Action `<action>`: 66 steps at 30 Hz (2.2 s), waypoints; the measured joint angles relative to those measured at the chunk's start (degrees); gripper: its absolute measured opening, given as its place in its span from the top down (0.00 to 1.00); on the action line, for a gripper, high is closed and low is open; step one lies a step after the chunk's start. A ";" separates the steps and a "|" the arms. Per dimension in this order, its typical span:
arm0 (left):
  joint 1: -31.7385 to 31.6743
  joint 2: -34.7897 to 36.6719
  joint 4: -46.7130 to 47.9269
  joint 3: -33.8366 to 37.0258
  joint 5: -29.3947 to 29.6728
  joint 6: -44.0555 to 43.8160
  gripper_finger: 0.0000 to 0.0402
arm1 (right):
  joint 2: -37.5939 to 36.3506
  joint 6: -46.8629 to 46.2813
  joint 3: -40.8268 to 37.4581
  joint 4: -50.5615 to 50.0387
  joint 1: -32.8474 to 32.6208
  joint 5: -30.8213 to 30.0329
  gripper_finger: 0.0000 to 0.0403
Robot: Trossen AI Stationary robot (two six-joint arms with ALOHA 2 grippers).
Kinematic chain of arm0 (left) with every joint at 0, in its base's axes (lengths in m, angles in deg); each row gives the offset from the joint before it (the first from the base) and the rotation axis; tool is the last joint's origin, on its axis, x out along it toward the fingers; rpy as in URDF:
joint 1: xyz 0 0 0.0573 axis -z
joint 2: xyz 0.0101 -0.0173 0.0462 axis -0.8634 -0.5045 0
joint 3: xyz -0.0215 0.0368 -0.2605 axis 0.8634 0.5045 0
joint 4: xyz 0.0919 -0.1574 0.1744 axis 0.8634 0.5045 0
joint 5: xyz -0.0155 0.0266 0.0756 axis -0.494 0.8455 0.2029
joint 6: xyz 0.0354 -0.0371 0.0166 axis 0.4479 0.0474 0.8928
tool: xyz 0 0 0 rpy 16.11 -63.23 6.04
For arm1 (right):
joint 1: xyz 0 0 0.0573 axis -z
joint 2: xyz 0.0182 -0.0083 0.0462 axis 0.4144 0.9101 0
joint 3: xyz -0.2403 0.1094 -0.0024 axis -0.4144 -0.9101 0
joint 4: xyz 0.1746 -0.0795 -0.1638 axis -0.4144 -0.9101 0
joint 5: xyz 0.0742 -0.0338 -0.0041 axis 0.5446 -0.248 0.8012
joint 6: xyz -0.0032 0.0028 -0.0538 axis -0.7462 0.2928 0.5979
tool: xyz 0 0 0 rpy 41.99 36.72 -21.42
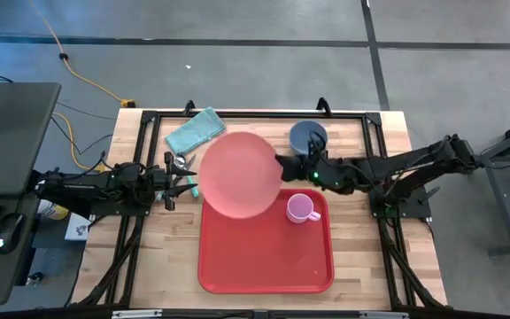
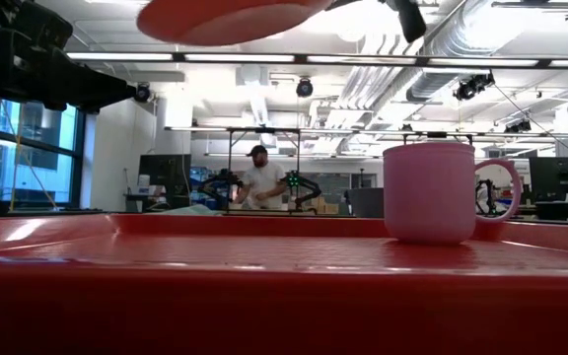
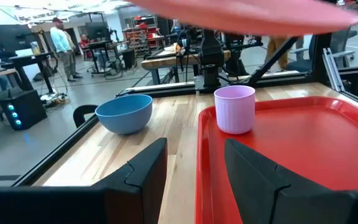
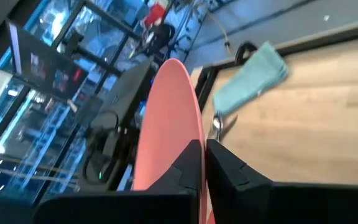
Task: Set up tray
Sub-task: Put the pink plate on the center of the red serving tray
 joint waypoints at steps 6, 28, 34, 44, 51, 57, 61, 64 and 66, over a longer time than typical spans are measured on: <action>0.01 -0.02 0.00 0.00 0.00 0.00 0.52 | 1.26 -4.69 0.00 -3.01 -4.31 3.04 1.00; 0.00 0.00 -0.02 0.00 -1.49 -0.03 0.52 | 14.43 -19.17 0.00 -6.90 -10.43 18.36 1.00; 0.02 -0.02 -0.02 0.00 -1.49 -0.02 0.52 | 14.36 -19.46 0.00 -5.10 -10.49 18.73 1.00; 0.00 -0.01 -0.02 0.00 -1.49 -0.04 0.52 | 14.25 -22.46 3.26 -8.15 -12.00 22.26 1.00; 0.00 0.01 -0.02 0.00 -1.49 -0.02 0.52 | 14.19 -23.99 13.44 -26.09 -13.20 22.77 1.00; 0.01 0.01 -0.02 0.00 -1.51 -0.02 0.52 | 14.21 -28.37 20.49 -40.27 -15.84 22.88 1.00; 0.00 -0.01 -0.02 0.00 -1.53 -0.02 0.52 | 14.24 -30.29 22.24 -41.00 -17.68 23.43 1.00; 0.01 0.01 -0.02 0.00 -1.55 -0.02 0.52 | 14.81 -32.17 22.27 -39.86 -19.35 22.99 1.00; 0.00 0.01 -0.02 0.00 -1.55 -0.13 0.52 | 15.90 -32.85 22.27 -38.04 -20.55 23.04 1.00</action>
